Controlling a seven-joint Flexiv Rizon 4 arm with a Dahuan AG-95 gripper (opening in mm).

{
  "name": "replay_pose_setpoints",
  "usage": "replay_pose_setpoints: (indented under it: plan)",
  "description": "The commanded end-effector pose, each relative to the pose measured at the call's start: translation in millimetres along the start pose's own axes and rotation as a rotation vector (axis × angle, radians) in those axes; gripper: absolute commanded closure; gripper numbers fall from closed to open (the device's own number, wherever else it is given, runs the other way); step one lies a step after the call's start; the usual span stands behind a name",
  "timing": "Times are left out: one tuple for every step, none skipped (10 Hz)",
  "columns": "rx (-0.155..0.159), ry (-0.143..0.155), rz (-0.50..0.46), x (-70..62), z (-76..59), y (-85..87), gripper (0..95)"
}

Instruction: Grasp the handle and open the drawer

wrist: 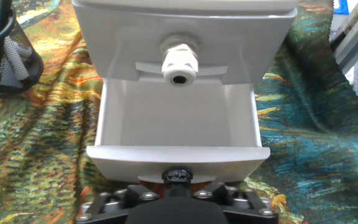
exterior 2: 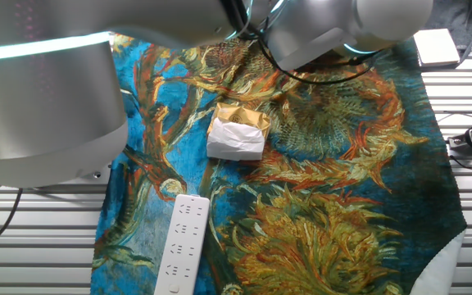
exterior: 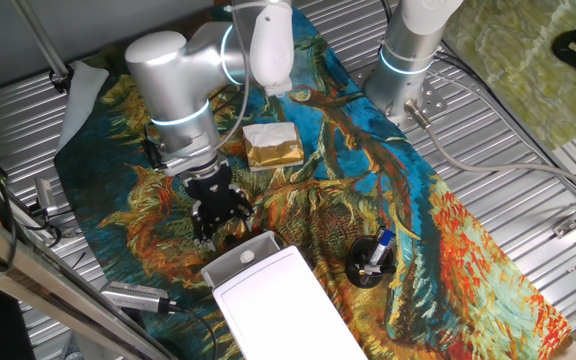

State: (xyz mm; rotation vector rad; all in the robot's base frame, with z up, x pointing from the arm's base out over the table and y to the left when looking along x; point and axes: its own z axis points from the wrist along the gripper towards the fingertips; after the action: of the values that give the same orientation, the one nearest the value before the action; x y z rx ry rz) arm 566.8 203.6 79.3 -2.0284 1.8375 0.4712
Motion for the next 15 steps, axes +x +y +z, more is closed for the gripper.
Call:
replay_pose_setpoints:
  plan:
    - [0.001, 0.012, -0.001, -1.9, 1.3, -2.5, 19.0]
    - [0.001, 0.013, -0.008, -1.9, 1.4, -2.5, 19.0]
    - [0.001, 0.009, -0.015, -1.8, 0.1, -1.7, 19.0]
    - [0.000, 0.012, -0.016, -1.4, -1.9, -0.1, 19.0]
    - [0.001, 0.023, -0.005, -1.1, -4.3, 1.7, 19.0]
    - [0.002, 0.027, 0.000, -1.1, -4.3, 1.7, 19.0]
    - [0.001, 0.023, 0.019, -1.1, -4.3, 1.7, 38.0]
    - [0.001, 0.021, 0.035, -1.1, -4.3, 1.7, 38.0]
    - [-0.001, 0.021, 0.057, -1.1, -4.3, 1.7, 38.0]
    - [-0.002, 0.022, 0.068, -1.1, -4.3, 1.7, 38.0]
    - [-0.003, 0.023, 0.071, -1.1, -4.3, 1.7, 38.0]
    - [-0.002, 0.023, 0.074, -1.1, -4.3, 1.7, 38.0]
    - [-0.001, 0.020, 0.078, -1.1, -4.3, 1.7, 38.0]
    - [0.000, 0.015, 0.085, -1.1, -4.3, 1.7, 38.0]
    - [0.001, 0.017, 0.086, -1.1, -4.3, 1.7, 38.0]
